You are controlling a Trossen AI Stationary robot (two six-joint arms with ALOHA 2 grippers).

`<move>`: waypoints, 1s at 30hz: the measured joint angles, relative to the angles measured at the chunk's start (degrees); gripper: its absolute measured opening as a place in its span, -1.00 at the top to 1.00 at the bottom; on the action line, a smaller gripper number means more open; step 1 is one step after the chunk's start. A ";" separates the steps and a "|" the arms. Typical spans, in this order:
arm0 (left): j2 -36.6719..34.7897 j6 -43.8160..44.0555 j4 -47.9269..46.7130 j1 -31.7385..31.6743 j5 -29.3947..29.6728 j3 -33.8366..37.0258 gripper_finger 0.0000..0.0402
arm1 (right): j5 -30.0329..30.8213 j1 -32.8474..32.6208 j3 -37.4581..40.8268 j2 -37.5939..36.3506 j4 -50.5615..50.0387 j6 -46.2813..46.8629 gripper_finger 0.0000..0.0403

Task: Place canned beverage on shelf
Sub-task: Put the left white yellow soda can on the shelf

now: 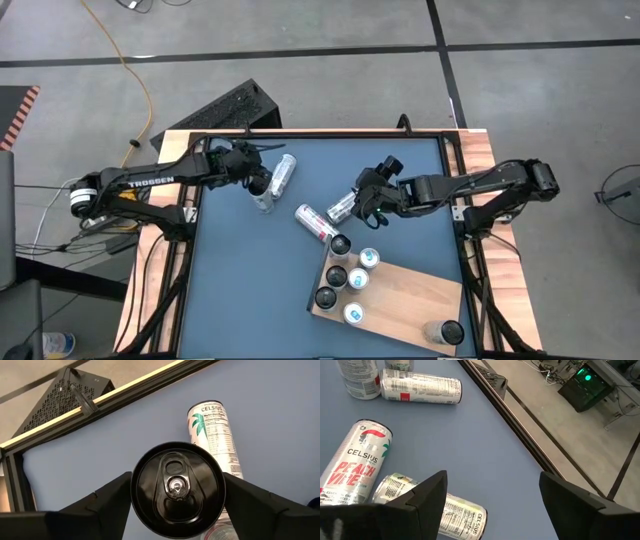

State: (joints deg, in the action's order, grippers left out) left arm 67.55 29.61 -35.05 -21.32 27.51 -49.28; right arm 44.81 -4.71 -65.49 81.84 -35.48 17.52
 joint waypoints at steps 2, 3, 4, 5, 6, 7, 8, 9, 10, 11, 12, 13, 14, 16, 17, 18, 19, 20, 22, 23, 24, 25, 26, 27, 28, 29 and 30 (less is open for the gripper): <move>0.00 -0.07 -0.10 0.02 -0.10 0.00 -0.22 | 0.00 0.00 0.00 0.00 0.00 -0.02 -0.52; 0.00 -0.05 -0.13 0.02 -0.11 0.00 -0.19 | 0.00 0.00 0.00 0.00 0.00 0.00 -0.52; 0.00 -0.02 -0.13 0.02 -0.09 0.00 -0.19 | 0.00 0.00 0.00 0.00 0.00 -0.01 -0.52; 0.00 0.00 -0.13 0.02 -0.06 0.00 -0.19 | 0.00 0.00 0.00 0.00 -0.02 0.00 -0.52; 0.00 0.00 -0.13 0.02 0.01 0.00 -0.19 | 0.00 0.00 0.00 0.00 -0.02 -0.02 -0.52; 0.00 0.00 -0.13 0.02 0.18 0.00 -0.19 | 0.00 0.00 0.00 0.00 -0.02 -0.02 -0.52; 0.00 0.00 -0.13 0.02 0.26 0.00 -0.19 | 0.00 0.00 0.00 0.00 -0.02 -0.02 -0.52; 0.00 0.02 -0.07 0.02 0.28 0.02 -0.19 | 0.00 0.00 0.00 0.00 -0.02 -0.02 -0.52; 0.00 0.01 0.15 0.02 0.23 0.02 -0.19 | 0.00 0.00 0.00 0.00 0.10 -0.02 -0.52; -0.08 -0.11 0.28 0.02 0.16 0.01 -0.19 | 0.00 -0.02 0.00 0.00 0.39 -0.04 -0.52; -0.15 -0.41 0.11 0.01 0.08 -0.22 -0.19 | 0.01 -0.04 0.00 0.00 0.71 -0.06 -0.52; -0.15 -0.62 -0.18 0.00 -0.10 -0.66 -0.19 | 0.03 -0.04 0.00 0.00 0.90 -0.39 -0.52; -0.12 -0.78 -0.71 0.00 -0.46 -1.25 -0.19 | 0.03 -0.04 0.00 0.00 1.21 -1.16 -0.52; -0.07 -1.63 -1.59 0.04 -0.92 -2.81 -0.19 | 0.04 -0.04 0.00 -0.01 2.50 -2.70 -0.52; -0.07 -2.23 -1.52 0.07 -0.93 -3.71 -0.19 | 0.06 -0.04 0.00 -0.02 3.35 -3.30 -0.52; -0.08 -2.63 -1.09 0.05 -0.87 -4.56 -0.19 | 0.07 -0.04 0.00 -0.02 4.57 -4.14 -0.52; -0.09 -2.93 -0.60 0.04 -0.77 -5.36 -0.19 | 0.07 -0.04 0.00 -0.02 5.99 -4.83 -0.52; -0.09 -3.19 -0.40 0.04 -0.69 -6.11 -0.19 | 0.07 -0.04 0.00 -0.01 7.58 -5.90 -0.52; -0.09 -3.83 -0.88 0.03 -0.55 -7.47 -0.19 | 0.07 -0.04 0.00 -0.02 11.27 -8.39 -0.52; -0.09 -4.11 -1.19 0.04 -0.52 -8.07 -0.19 | 0.07 -0.04 0.00 -0.02 13.13 -9.60 -0.52; -0.09 -4.37 -1.37 0.04 -0.55 -8.74 -0.19 | 0.07 -0.04 0.00 -0.02 14.91 -10.81 -0.52; -0.09 -4.52 -1.56 0.04 -0.52 -9.49 -0.19 | 0.09 -0.04 0.00 -0.02 16.67 -11.98 -0.52; -0.09 -4.79 -1.73 0.04 -0.47 -10.18 -0.19 | 0.11 -0.04 0.00 -0.02 18.60 -13.06 -0.52; -0.13 -5.13 -1.98 0.04 -0.46 -10.88 -0.19 | 0.09 -0.04 0.00 -0.13 20.38 -13.97 -0.52; -0.15 -5.55 -2.24 0.06 -0.50 -11.47 -0.19 | 0.09 -0.05 0.00 -0.27 21.95 -14.96 -0.52; -0.15 -6.08 -2.59 0.22 -0.78 -12.11 -0.19 | 0.08 -0.20 0.00 -0.56 23.59 -16.00 -0.52; -0.15 -6.52 -3.00 0.42 -1.09 -12.84 -0.19 | 0.10 -0.45 0.00 -0.91 25.10 -16.96 -0.52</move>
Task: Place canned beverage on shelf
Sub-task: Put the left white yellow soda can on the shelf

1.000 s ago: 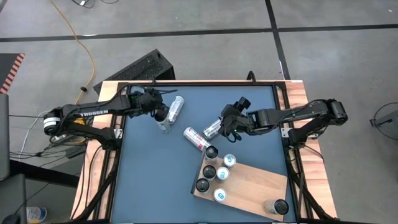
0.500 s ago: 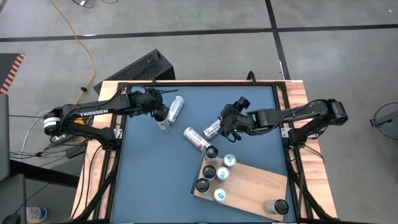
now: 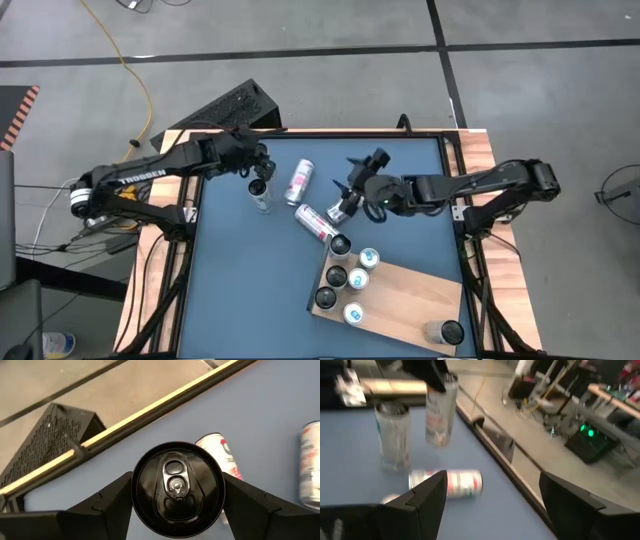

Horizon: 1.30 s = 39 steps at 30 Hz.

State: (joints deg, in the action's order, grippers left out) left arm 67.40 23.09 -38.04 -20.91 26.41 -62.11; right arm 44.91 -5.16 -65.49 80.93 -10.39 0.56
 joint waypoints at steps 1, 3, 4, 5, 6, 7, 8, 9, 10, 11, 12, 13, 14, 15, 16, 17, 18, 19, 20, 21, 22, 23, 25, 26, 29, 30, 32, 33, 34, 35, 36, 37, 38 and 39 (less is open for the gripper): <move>0.00 -0.26 -0.36 0.29 -0.17 -0.85 -0.19 | 0.04 -0.33 0.00 -0.48 1.06 -0.85 -0.52; 0.00 -0.88 -0.25 1.18 -0.21 -2.49 -0.19 | 0.06 -1.19 0.00 -1.99 2.65 -2.28 -0.52; 0.00 -1.01 -0.02 1.75 -0.24 -3.28 -0.19 | 0.06 -1.78 0.00 -2.95 3.17 -2.49 -0.52; 0.00 -1.01 0.02 2.37 -0.24 -4.07 -0.19 | 0.07 -2.38 -0.10 -3.96 3.36 -2.53 -0.52; 0.00 -1.03 -0.01 3.06 -0.19 -4.82 -0.19 | 0.17 -2.95 -0.49 -5.02 3.12 -2.54 -0.52; 0.00 -1.05 -0.16 3.83 -0.15 -5.69 -0.19 | 0.20 -3.67 -0.80 -6.23 2.89 -2.55 -0.52; 0.00 -1.05 -0.19 4.70 0.03 -6.54 -0.19 | 0.36 -4.42 -1.08 -7.48 2.43 -2.57 -0.52; 0.07 -1.05 -0.11 5.73 0.61 -7.36 -0.19 | 0.61 -5.20 -1.51 -8.61 1.95 -2.70 -0.52; 0.13 -1.11 0.02 6.82 1.42 -8.16 -0.19 | 1.19 -5.90 -1.95 -9.84 1.75 -3.08 -0.52; 0.15 -1.15 0.27 7.94 2.21 -8.76 -0.19 | 2.00 -6.74 -2.17 -11.24 1.11 -3.78 -0.52; 0.15 -1.14 0.55 9.12 2.99 -9.28 -0.19 | 3.28 -7.59 -2.27 -12.53 0.37 -4.38 -0.52; 0.15 -1.24 1.04 10.33 3.80 -9.63 -0.19 | 4.83 -8.45 -2.42 -13.71 0.35 -5.21 -0.52; 0.15 -1.43 1.70 11.49 4.35 -9.94 -0.19 | 6.49 -9.25 -2.54 -15.00 0.45 -6.12 -0.52; 0.21 -1.47 2.28 12.70 4.69 -10.35 -0.19 | 8.32 -10.07 -2.53 -16.34 0.10 -7.07 -0.52; 0.22 -1.42 2.88 13.92 5.25 -10.66 -0.19 | 10.24 -10.87 -2.51 -17.60 -0.07 -7.93 -0.52; 0.22 -1.42 3.45 15.13 5.92 -10.93 -0.19 | 11.97 -11.50 -2.52 -18.74 0.19 -8.44 -0.52; 0.22 -1.42 4.22 16.31 6.32 -11.08 -0.19 | 13.51 -12.04 -2.54 -20.05 0.05 -8.55 -0.52; 0.23 -1.42 5.06 17.43 6.45 -11.12 -0.19 | 14.81 -12.50 -2.52 -21.26 -0.23 -8.57 -0.52; 0.49 -1.41 6.06 18.52 6.49 -11.14 -0.19 | 15.81 -12.93 -2.51 -22.14 -0.13 -8.57 -0.52; 0.81 -1.42 7.23 19.57 6.65 -11.16 -0.19 | 16.54 -13.35 -2.54 -23.02 -0.15 -8.55 -0.52; 1.20 -1.42 8.28 20.56 6.78 -11.16 -0.19 | 17.03 -13.71 -2.54 -23.94 -0.38 -8.56 -0.52; 1.65 -1.40 9.20 21.48 6.98 -11.16 -0.19 | 17.13 -14.10 -2.51 -24.72 -0.62 -8.55 -0.52; 2.94 -1.22 11.07 23.11 7.26 -11.46 -0.19 | 17.15 -14.88 -2.51 -25.90 -0.90 -7.68 -0.52; 3.86 -1.20 11.64 23.84 7.28 -12.13 -0.19 | 17.15 -15.11 -2.51 -26.48 -1.44 -7.30 -0.52; 7.76 -1.96 12.05 25.98 7.51 -15.37 -0.19 | 17.14 -15.15 -2.51 -27.33 -3.08 -5.70 -0.52; 9.33 -2.75 11.89 26.78 7.77 -16.85 -0.19 | 17.13 -15.15 -2.51 -27.41 -4.05 -4.87 -0.52; 12.53 -4.29 11.79 28.39 8.68 -20.24 -0.19 | 17.06 -15.09 -2.51 -27.41 -6.48 -2.72 -0.52; 14.18 -5.26 11.84 29.18 9.09 -22.09 -0.19 | 17.02 -15.08 -2.51 -27.38 -7.76 -1.79 -0.52; 15.89 -6.27 11.85 29.89 9.46 -24.12 -0.19 | 16.87 -15.07 -2.51 -27.26 -8.97 -0.77 -0.52; 17.59 -7.37 11.74 30.51 9.82 -26.31 -0.19 | 16.87 -15.11 -2.51 -27.15 -10.21 0.21 -0.52; 19.34 -8.38 11.76 31.09 10.07 -28.30 -0.19 | 16.88 -15.11 -2.51 -26.96 -10.98 1.01 -0.52; 21.08 -9.30 11.66 31.61 10.14 -30.42 -0.19 | 16.87 -15.12 -2.51 -26.87 -11.42 1.61 -0.52; 22.77 -10.14 11.54 32.17 10.12 -32.45 -0.19 | 16.87 -15.15 -2.50 -26.83 -11.85 2.11 -0.52; 24.38 -10.69 11.36 32.66 10.16 -34.33 -0.19 | 16.87 -15.21 -2.47 -26.82 -12.10 2.40 -0.52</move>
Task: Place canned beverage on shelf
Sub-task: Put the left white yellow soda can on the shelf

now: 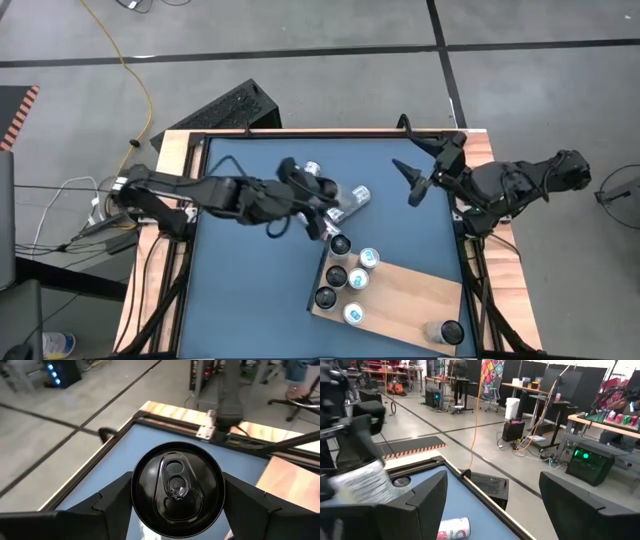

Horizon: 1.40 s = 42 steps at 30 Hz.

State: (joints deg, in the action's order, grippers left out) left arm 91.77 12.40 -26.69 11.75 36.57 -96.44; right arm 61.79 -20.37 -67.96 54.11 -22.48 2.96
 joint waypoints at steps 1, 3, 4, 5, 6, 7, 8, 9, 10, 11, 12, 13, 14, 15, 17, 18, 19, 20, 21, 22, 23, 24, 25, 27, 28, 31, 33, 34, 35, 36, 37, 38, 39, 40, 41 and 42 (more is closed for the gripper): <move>1.66 -0.79 -0.05 0.45 0.00 -1.88 -0.19 | 0.04 -0.14 0.00 -0.03 0.17 0.05 -0.52; 4.66 -2.48 -0.04 1.34 0.14 -5.25 -0.19 | 0.26 -0.43 0.00 -0.36 0.14 -0.05 -0.52; 6.17 -3.22 0.00 1.68 0.21 -7.00 -0.19 | 0.55 -0.61 -0.02 -0.53 0.15 -0.31 -0.52; 7.60 -4.05 0.10 1.99 0.19 -8.58 -0.19 | 1.29 -0.79 -0.02 -0.60 0.04 -0.82 -0.52; 8.92 -4.86 0.33 2.29 0.31 -9.98 -0.19 | 1.98 -0.98 -0.02 -0.64 -0.10 -1.48 -0.52; 10.20 -5.42 0.51 2.65 0.45 -11.24 -0.19 | 3.15 -1.12 -0.02 -0.72 -0.45 -2.01 -0.52; 11.42 -5.90 0.58 2.93 0.69 -12.35 -0.19 | 4.47 -1.30 -0.02 -0.88 -1.02 -2.62 -0.52; 12.62 -6.49 0.73 3.15 0.86 -13.31 -0.19 | 5.91 -1.55 -0.02 -0.94 -1.51 -2.84 -0.52; 13.66 -6.98 0.89 3.37 0.91 -14.16 -0.19 | 7.30 -1.78 -0.02 -1.01 -1.91 -2.90 -0.52; 14.70 -7.21 0.93 3.69 0.83 -14.99 -0.19 | 8.74 -1.88 -0.02 -1.06 -2.48 -2.88 -0.52; 15.72 -7.21 0.87 3.77 0.71 -15.76 -0.19 | 10.14 -2.00 -0.02 -1.13 -3.15 -2.93 -0.52; 16.65 -7.29 0.71 3.91 0.31 -16.68 -0.19 | 11.34 -2.15 -0.02 -1.34 -3.81 -2.99 -0.52; 17.42 -7.33 0.67 4.15 -0.44 -17.38 -0.19 | 12.31 -2.35 -0.02 -1.49 -4.60 -2.99 -0.52; 18.05 -7.54 0.73 4.42 -1.24 -17.85 -0.19 | 12.96 -2.58 -0.02 -1.59 -4.91 -2.97 -0.52; 19.16 -9.11 1.59 4.95 -2.62 -18.32 -0.19 | 13.51 -2.75 -0.02 -1.91 -5.55 -2.98 -0.52; 19.58 -10.18 2.93 5.31 -3.29 -18.34 -0.19 | 13.52 -2.76 -0.02 -2.06 -5.73 -2.97 -0.52; 20.01 -11.19 4.43 5.66 -3.71 -18.34 -0.19 | 13.52 -2.76 -0.02 -2.10 -5.86 -2.97 -0.52; 20.16 -12.02 5.56 6.04 -3.76 -18.34 -0.19 | 13.52 -2.76 -0.02 -2.10 -5.88 -2.97 -0.52; 20.19 -12.98 6.11 6.38 -3.80 -18.34 -0.19 | 13.52 -2.76 -0.02 -2.10 -5.88 -2.97 -0.52; 20.19 -13.73 6.60 6.62 -3.84 -18.34 -0.19 | 13.52 -2.76 -0.02 -2.12 -5.89 -2.97 -0.52; 20.19 -14.22 7.59 6.77 -3.93 -18.37 -0.19 | 13.52 -2.74 -0.02 -2.12 -5.90 -2.97 -0.52; 20.20 -14.71 8.96 6.89 -4.30 -18.43 -0.19 | 13.52 -2.76 -0.02 -2.12 -5.90 -2.97 -0.52; 20.22 -15.30 9.94 7.00 -4.79 -18.47 -0.19 | 13.50 -2.74 -0.02 -2.11 -5.92 -2.97 -0.52; 20.26 -15.82 10.44 7.37 -5.24 -18.47 -0.19 | 13.49 -2.76 -0.02 -2.05 -5.96 -2.97 -0.52; 20.60 -15.82 10.64 7.44 -6.50 -18.47 -0.19 | 13.48 -2.76 -0.02 -2.05 -6.04 -2.97 -0.52; 21.50 -15.23 11.48 7.84 -10.13 -18.47 -0.19 | 13.44 -2.74 -0.02 -2.03 -6.32 -2.97 -0.52; 22.06 -14.87 10.79 7.94 -11.08 -18.45 -0.19 | 13.44 -2.74 -0.02 -2.03 -6.29 -2.97 -0.52; 22.43 -14.37 10.74 8.00 -12.31 -18.45 -0.19 | 13.41 -2.76 -0.02 -2.03 -6.29 -2.96 -0.52; 22.92 -13.55 11.03 8.04 -13.84 -18.45 -0.19 | 13.39 -2.76 -0.02 -2.03 -6.35 -2.95 -0.52; 23.27 -13.14 11.36 8.15 -14.92 -18.45 -0.19 | 13.39 -2.76 -0.02 -2.03 -6.47 -2.93 -0.52; 23.73 -12.74 11.62 8.15 -15.86 -18.45 -0.19 | 13.39 -2.75 -0.02 -2.01 -6.66 -2.93 -0.52; 24.08 -12.67 11.84 8.15 -16.54 -18.45 -0.19 | 13.39 -2.76 -0.02 -2.01 -6.78 -2.91 -0.52; 24.75 -12.73 11.89 8.18 -16.94 -18.66 -0.19 | 13.38 -2.79 -0.02 -2.01 -6.99 -2.74 -0.52; 25.39 -12.85 11.72 8.28 -17.33 -19.21 -0.19 | 13.37 -2.78 -0.02 -2.00 -7.26 -2.41 -0.52; 25.78 -13.09 11.54 8.49 -18.27 -19.67 -0.19 | 13.32 -2.79 -0.02 -1.99 -7.30 -1.90 -0.52; 25.89 -13.29 11.27 8.70 -19.35 -19.91 -0.19 | 13.30 -2.81 -0.02 -1.99 -7.30 -1.49 -0.52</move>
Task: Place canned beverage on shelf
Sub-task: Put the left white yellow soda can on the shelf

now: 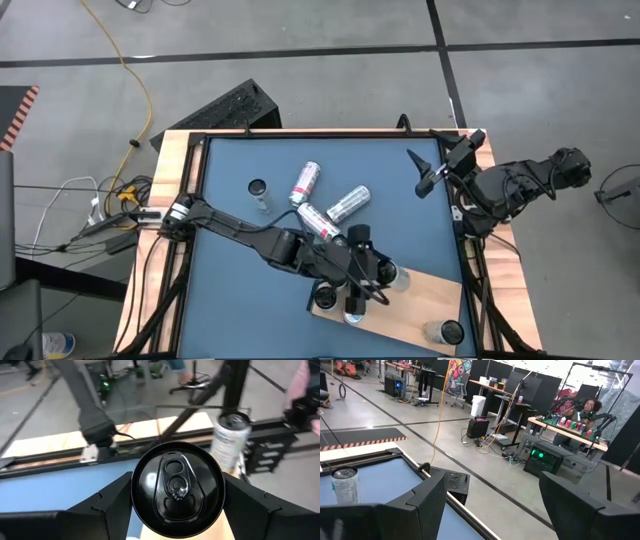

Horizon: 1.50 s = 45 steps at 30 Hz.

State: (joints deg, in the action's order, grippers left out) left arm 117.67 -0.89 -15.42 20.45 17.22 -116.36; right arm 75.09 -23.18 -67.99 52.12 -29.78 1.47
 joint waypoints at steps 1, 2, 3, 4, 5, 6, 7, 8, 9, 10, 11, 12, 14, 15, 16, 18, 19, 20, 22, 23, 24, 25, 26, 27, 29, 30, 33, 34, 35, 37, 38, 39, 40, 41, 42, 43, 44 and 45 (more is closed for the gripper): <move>0.26 -0.07 -0.30 0.08 -0.82 -0.02 -0.19 | -0.02 0.00 0.00 0.00 -0.02 0.09 -0.52; 0.54 -0.03 -0.11 0.19 -1.34 -0.21 -0.19 | -0.02 0.00 0.00 0.00 0.00 0.10 -0.52; 0.66 0.03 0.63 0.19 -1.62 -0.24 -0.19 | -0.04 0.00 0.00 0.00 0.00 0.12 -0.52; 0.80 0.04 0.65 0.28 -1.90 -0.28 -0.19 | -0.08 0.00 0.00 0.00 -0.04 0.12 -0.52; 0.83 0.03 -0.10 0.30 -2.16 -0.28 -0.19 | -0.08 0.00 0.00 0.00 -0.02 0.14 -0.52; 1.03 0.07 -1.25 0.30 -2.52 -0.28 -0.19 | -0.08 0.00 0.00 0.00 -0.03 0.19 -0.52; 1.28 0.18 -1.71 0.30 -2.88 -0.28 -0.19 | -0.08 0.00 0.00 0.00 -0.02 0.21 -0.52; 1.55 0.25 -1.63 0.25 -3.32 -0.28 -0.19 | -0.12 0.00 0.00 0.02 -0.05 0.21 -0.52; 1.70 0.06 -1.73 0.24 -3.71 -0.26 -0.19 | -0.15 0.00 0.00 0.08 -0.04 0.21 -0.52; 1.75 -0.36 -2.54 0.24 -3.77 -0.24 -0.19 | -0.15 0.02 0.00 0.17 -0.04 0.21 -0.52; 1.75 -0.92 -3.21 0.24 -3.65 -0.22 -0.19 | -0.15 0.00 0.00 0.31 -0.04 0.21 -0.52; 1.75 -1.42 -3.24 0.24 -3.49 -0.22 -0.19 | -0.17 0.00 0.00 0.36 -0.04 0.21 -0.52; 1.73 -2.32 -2.66 0.26 -4.06 -0.22 -0.19 | -0.32 0.00 0.00 0.42 -0.08 0.21 -0.52; 1.69 -2.85 -2.93 0.26 -5.01 -0.21 -0.19 | -0.31 0.00 0.00 0.41 -0.05 0.21 -0.52; 1.64 -3.19 -3.15 0.30 -6.26 -0.03 -0.19 | -0.30 0.00 0.00 0.39 -0.04 0.21 -0.52; 1.64 -3.69 -3.12 0.55 -8.69 0.27 -0.19 | -0.31 0.00 0.00 0.38 -0.06 0.21 -0.52; 1.71 -4.22 -3.35 0.65 -9.46 0.33 -0.19 | -0.32 0.00 0.00 0.39 -0.06 0.19 -0.52; 2.29 -4.63 -3.42 0.70 -9.82 0.28 -0.19 | -0.30 0.00 0.00 0.39 -0.06 0.20 -0.52; 2.98 -5.81 -3.39 0.94 -10.37 -0.13 -0.19 | -0.32 0.00 0.00 0.39 -0.06 0.19 -0.52; 3.62 -6.27 -3.15 0.98 -11.57 -0.15 -0.19 | -0.31 0.00 0.00 0.38 -0.09 0.19 -0.52; 4.08 -6.84 -2.72 0.98 -12.65 -0.15 -0.19 | -0.31 0.00 0.00 0.37 -0.11 0.21 -0.52; 4.37 -7.23 -2.23 0.98 -13.33 -0.15 -0.19 | -0.30 0.00 0.01 0.40 -0.26 0.23 -0.52; 4.53 -7.43 -2.00 0.98 -13.40 -0.15 -0.19 | -0.32 0.00 0.02 0.42 -0.32 0.38 -0.52; 4.57 -7.37 -2.07 0.92 -13.30 -0.15 -0.19 | -0.32 0.00 0.02 0.52 -0.34 0.58 -0.52; 4.44 -7.21 -1.97 0.60 -12.90 -0.22 -0.19 | -0.32 0.00 0.02 0.68 -1.36 1.61 -0.52; 4.43 -7.20 -1.55 0.51 -12.44 -0.29 -0.19 | -0.32 0.00 0.02 0.70 -1.93 1.79 -0.52; 4.39 -7.31 -1.94 0.24 -12.57 -0.33 -0.19 | -0.35 -0.04 0.02 0.70 -4.24 3.52 -0.52; 4.41 -7.24 -2.24 0.19 -13.08 -0.33 -0.19 | -0.35 -0.02 0.02 0.69 -4.99 4.29 -0.52; 4.39 -7.03 -2.53 0.09 -13.44 -0.33 -0.19 | -0.35 -0.01 0.02 0.69 -5.85 5.11 -0.52; 4.41 -7.02 -3.45 -0.15 -14.01 -0.33 -0.19 | -0.35 0.02 0.02 0.70 -6.91 6.82 -0.52; 4.37 -7.06 -3.92 -0.21 -14.00 -0.33 -0.19 | -0.35 0.02 0.02 0.70 -7.35 7.52 -0.52; 4.37 -7.32 -4.37 -0.40 -14.07 -0.33 -0.19 | -0.35 0.02 0.02 0.70 -7.74 7.84 -0.52; 4.37 -7.45 -4.80 -0.50 -14.66 -0.33 -0.19 | -0.35 0.02 0.02 0.70 -7.86 8.04 -0.52; 4.37 -7.48 -5.17 -0.63 -15.48 -0.33 -0.19 | -0.35 0.02 0.02 0.70 -7.94 8.16 -0.52; 4.37 -7.49 -5.36 -0.68 -16.29 -0.33 -0.19 | -0.35 0.02 0.02 0.70 -7.98 8.17 -0.52; 4.37 -7.56 -5.29 -0.73 -17.00 -0.33 -0.19 | -0.35 0.02 0.02 0.70 -7.98 8.17 -0.52; 4.37 -7.78 -5.09 -0.78 -17.52 -0.33 -0.19 | -0.35 0.02 0.02 0.70 -7.98 8.17 -0.52; 4.36 -8.04 -4.97 -0.78 -17.57 -0.33 -0.19 | -0.35 0.02 0.02 0.70 -7.98 8.18 -0.52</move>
State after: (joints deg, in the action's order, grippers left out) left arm 122.03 -8.93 -20.40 19.67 -0.35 -116.68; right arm 74.74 -23.16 -67.96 52.82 -37.76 9.64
